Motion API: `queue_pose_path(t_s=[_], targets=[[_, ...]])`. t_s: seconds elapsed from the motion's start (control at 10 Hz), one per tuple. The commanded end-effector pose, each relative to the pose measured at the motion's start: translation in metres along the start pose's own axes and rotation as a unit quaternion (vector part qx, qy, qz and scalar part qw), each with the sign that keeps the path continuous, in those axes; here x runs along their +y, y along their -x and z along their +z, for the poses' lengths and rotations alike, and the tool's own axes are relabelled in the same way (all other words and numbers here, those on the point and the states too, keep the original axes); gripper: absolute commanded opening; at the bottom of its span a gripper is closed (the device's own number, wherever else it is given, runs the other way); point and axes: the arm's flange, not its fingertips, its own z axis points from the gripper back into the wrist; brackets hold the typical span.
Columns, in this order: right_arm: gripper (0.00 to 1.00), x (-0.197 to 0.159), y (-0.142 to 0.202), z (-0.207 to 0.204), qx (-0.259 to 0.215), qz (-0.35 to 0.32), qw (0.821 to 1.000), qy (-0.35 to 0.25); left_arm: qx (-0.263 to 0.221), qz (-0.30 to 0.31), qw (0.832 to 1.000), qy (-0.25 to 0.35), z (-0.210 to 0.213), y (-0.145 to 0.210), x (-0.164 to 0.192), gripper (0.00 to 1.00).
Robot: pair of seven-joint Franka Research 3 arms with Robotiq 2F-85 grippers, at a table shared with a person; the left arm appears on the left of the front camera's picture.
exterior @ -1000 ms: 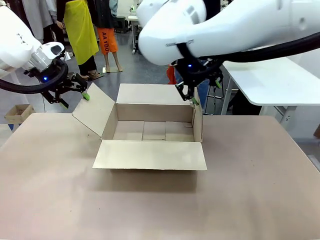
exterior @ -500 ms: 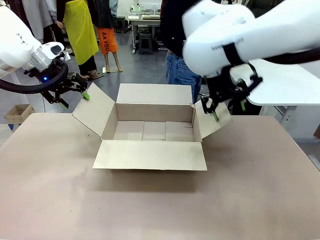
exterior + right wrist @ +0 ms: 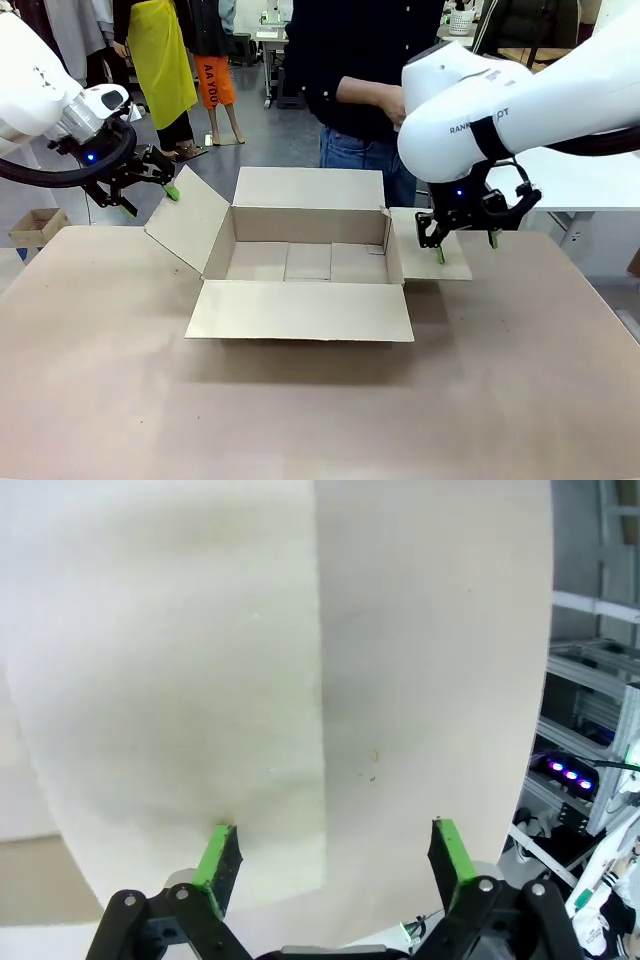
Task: Pack the gift set into the box.
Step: Place both hands on the side flaps of the Package Box and spread them outward, then lift both hands away from the flaps of the Package Box.
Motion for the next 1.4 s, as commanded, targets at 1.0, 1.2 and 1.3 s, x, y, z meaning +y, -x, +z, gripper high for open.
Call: queue_pose_path(t_s=[1.0,1.2,1.3], targets=[[1.0,-0.0001,-0.0007,0.011,-0.002,0.006,1.0,0.013,-0.002,0.005,1.0,-0.006,0.0008,0.0,-0.001,1.0],[1.0,-0.0001,-0.0007,0.011,-0.002,0.006,1.0,0.013,-0.002,0.005,1.0,-0.006,0.0008,0.0,-0.001,1.0],[1.0,-0.0001,-0.0007,0.011,-0.002,0.006,1.0,0.013,-0.002,0.005,1.0,-0.006,0.0008,0.0,-0.001,1.0]])
